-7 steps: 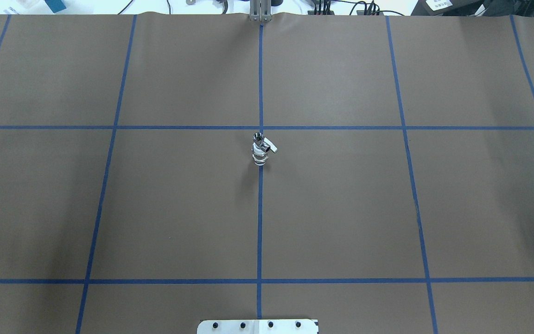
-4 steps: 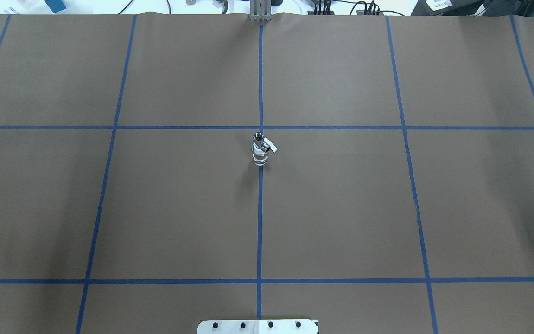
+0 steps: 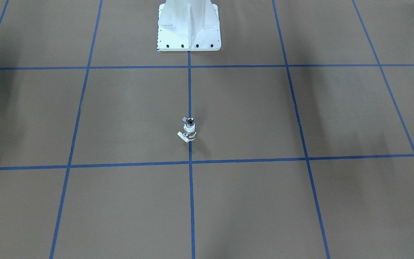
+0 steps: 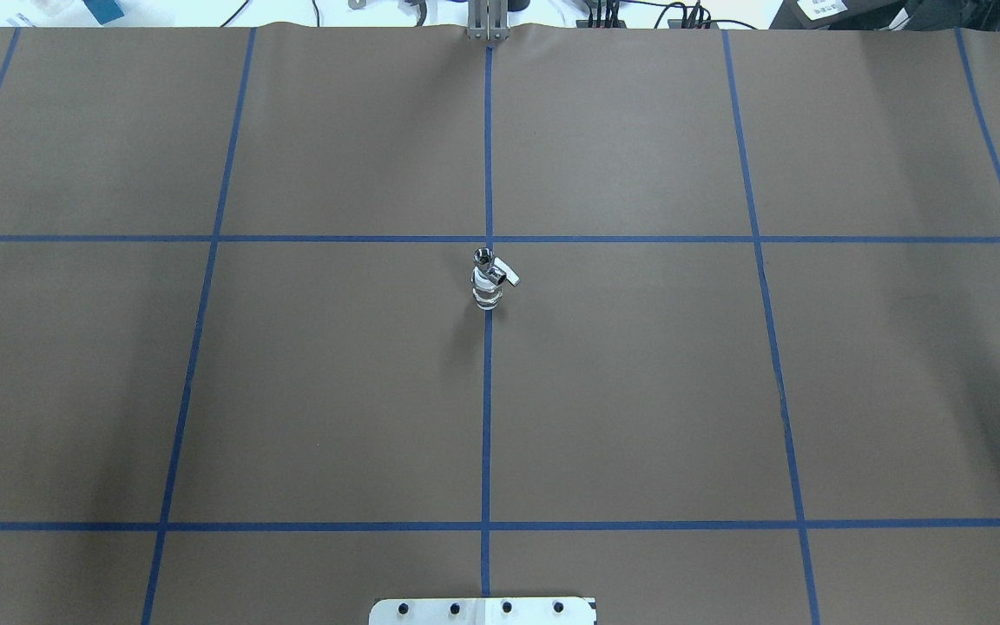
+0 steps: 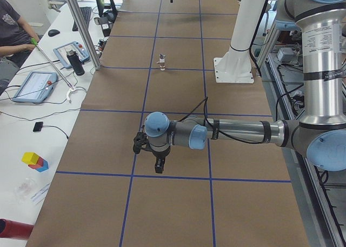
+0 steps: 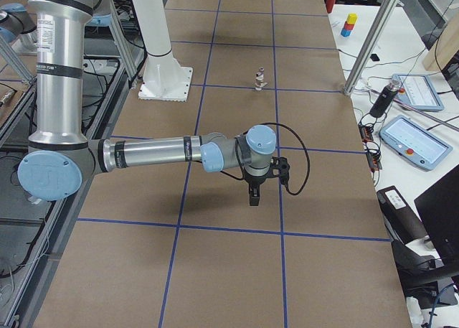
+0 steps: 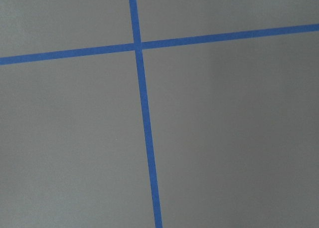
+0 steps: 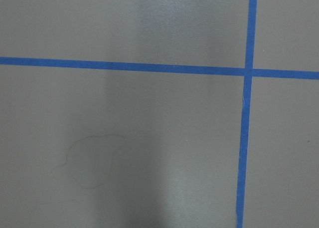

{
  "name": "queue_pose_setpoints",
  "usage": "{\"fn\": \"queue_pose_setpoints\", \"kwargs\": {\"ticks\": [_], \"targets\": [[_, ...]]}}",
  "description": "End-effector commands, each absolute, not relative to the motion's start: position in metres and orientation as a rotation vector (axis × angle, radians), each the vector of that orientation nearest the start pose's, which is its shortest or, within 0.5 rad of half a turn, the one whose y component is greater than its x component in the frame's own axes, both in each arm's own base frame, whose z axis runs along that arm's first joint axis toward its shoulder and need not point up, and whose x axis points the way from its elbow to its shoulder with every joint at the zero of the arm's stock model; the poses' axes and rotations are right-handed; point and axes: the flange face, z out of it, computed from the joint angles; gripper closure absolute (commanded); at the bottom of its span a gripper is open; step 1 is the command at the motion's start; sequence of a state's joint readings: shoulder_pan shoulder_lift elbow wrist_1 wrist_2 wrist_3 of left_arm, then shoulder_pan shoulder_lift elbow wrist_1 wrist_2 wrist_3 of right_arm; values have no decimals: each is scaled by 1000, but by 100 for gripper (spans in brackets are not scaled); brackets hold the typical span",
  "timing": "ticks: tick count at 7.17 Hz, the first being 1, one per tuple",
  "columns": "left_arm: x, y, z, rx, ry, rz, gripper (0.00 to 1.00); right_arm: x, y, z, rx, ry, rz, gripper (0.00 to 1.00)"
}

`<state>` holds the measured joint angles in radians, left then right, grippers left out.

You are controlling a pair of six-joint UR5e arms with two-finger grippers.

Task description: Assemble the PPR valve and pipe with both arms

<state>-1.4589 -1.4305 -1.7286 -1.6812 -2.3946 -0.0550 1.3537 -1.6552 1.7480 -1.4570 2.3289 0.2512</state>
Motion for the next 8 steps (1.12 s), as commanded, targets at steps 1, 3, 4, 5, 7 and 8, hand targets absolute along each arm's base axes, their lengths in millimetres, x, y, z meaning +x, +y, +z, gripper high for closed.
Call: {"fn": "queue_pose_setpoints", "kwargs": {"ticks": [1, 3, 4, 5, 7, 8], "targets": [[-10, -446, 627, 57, 832, 105, 0, -35, -467, 606, 9, -767, -41, 1], [-10, -445, 625, 64, 836, 110, 0, -36, -468, 606, 9, -766, -41, 1], [-10, -445, 627, 61, 834, 108, 0, -34, -466, 606, 12, -766, -40, 1], [-10, -445, 625, 65, 833, 111, 0, -34, -462, 608, 12, -766, -42, 1], [-10, -444, 626, 60, 832, 110, 0, -34, -460, 611, 7, -765, -39, 1], [-9, -444, 629, 50, 832, 100, 0, -33, -457, 614, 5, -763, -37, 1]]}}
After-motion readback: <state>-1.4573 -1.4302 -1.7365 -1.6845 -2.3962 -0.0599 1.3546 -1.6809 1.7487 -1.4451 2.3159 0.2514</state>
